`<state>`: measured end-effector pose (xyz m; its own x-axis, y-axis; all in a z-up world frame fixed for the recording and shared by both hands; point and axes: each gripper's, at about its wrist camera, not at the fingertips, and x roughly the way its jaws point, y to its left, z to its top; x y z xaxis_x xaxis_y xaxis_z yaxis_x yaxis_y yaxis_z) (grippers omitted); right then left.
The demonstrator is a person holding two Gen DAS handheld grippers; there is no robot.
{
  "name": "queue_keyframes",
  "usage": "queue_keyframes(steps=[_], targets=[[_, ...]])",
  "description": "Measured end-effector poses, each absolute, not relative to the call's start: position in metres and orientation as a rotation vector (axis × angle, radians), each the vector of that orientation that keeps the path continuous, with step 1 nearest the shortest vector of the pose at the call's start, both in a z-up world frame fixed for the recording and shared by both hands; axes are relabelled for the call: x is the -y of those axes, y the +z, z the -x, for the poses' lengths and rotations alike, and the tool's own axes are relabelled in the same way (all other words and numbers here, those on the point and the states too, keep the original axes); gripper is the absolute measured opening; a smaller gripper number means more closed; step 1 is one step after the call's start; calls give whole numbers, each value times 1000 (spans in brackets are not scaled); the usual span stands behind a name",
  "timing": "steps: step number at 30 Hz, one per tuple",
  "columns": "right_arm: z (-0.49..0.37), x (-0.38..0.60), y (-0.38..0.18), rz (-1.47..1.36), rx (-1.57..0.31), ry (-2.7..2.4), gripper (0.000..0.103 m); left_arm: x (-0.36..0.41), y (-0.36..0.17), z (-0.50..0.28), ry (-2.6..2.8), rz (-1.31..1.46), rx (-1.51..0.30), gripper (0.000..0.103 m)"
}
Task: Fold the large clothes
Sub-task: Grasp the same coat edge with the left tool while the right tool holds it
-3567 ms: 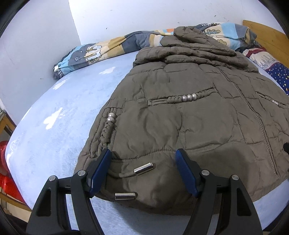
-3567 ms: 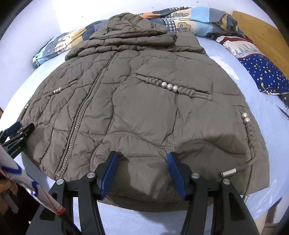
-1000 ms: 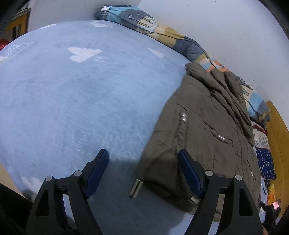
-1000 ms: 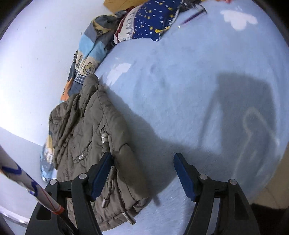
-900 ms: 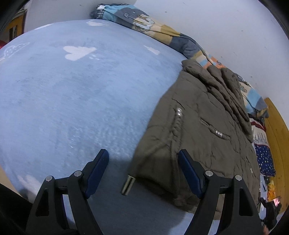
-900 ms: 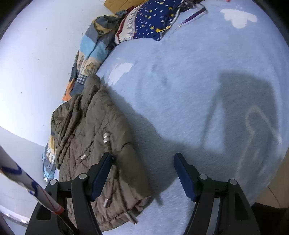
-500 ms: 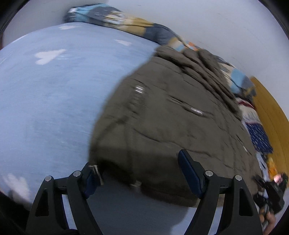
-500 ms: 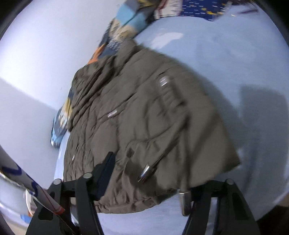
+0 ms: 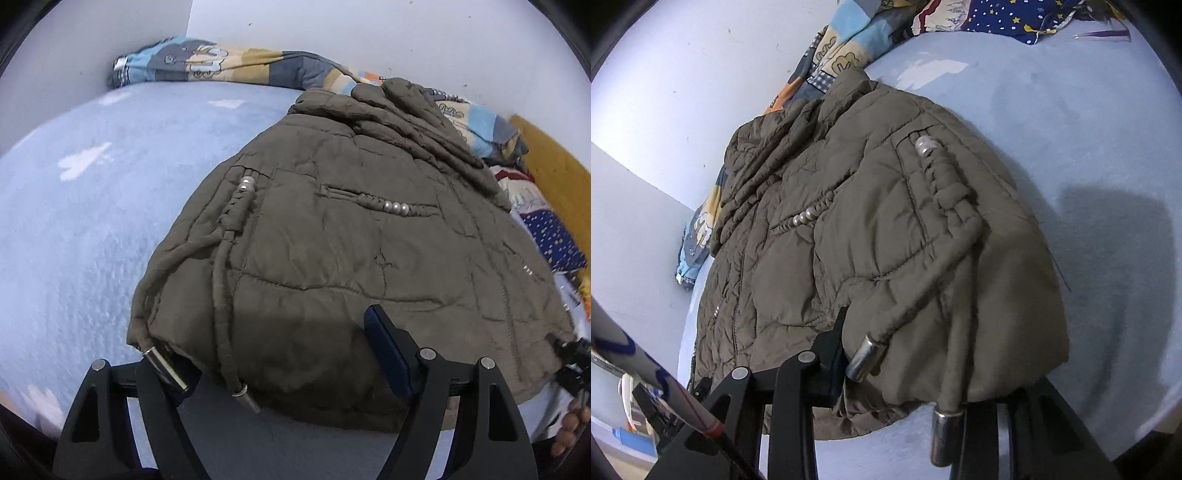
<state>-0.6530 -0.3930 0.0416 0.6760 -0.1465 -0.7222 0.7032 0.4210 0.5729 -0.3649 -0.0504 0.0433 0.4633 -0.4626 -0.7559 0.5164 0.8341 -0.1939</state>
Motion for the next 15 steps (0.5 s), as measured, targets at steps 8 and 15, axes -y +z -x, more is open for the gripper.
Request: queue_keyframes(steps=[8, 15], targets=[[649, 389, 43, -949, -651, -588, 45, 53, 40, 367, -588, -89, -890, 80], [654, 393, 41, -1019, -613, -577, 42, 53, 42, 368, -595, -101, -886, 80]])
